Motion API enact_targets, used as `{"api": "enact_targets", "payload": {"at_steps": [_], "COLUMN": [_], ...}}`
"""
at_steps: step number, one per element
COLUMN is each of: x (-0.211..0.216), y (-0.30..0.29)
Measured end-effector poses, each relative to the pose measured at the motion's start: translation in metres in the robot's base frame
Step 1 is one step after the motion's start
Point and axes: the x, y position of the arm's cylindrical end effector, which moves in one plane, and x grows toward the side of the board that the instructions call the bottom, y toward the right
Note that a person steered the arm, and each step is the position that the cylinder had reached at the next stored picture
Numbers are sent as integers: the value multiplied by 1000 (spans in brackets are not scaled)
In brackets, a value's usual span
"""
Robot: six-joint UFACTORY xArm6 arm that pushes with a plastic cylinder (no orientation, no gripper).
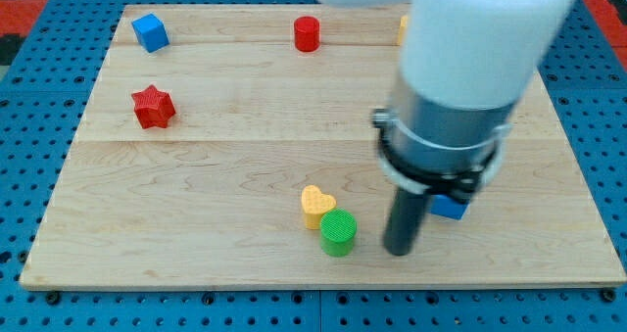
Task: Nudge the yellow heart towards the left
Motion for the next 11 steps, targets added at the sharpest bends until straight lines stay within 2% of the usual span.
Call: {"api": "enact_targets", "payload": {"at_steps": [1,2,3,4,6,11], "x": [-1,-1,-3,-28,-71,-73], "y": [-72,-77,-6,-4,-104,-115]}}
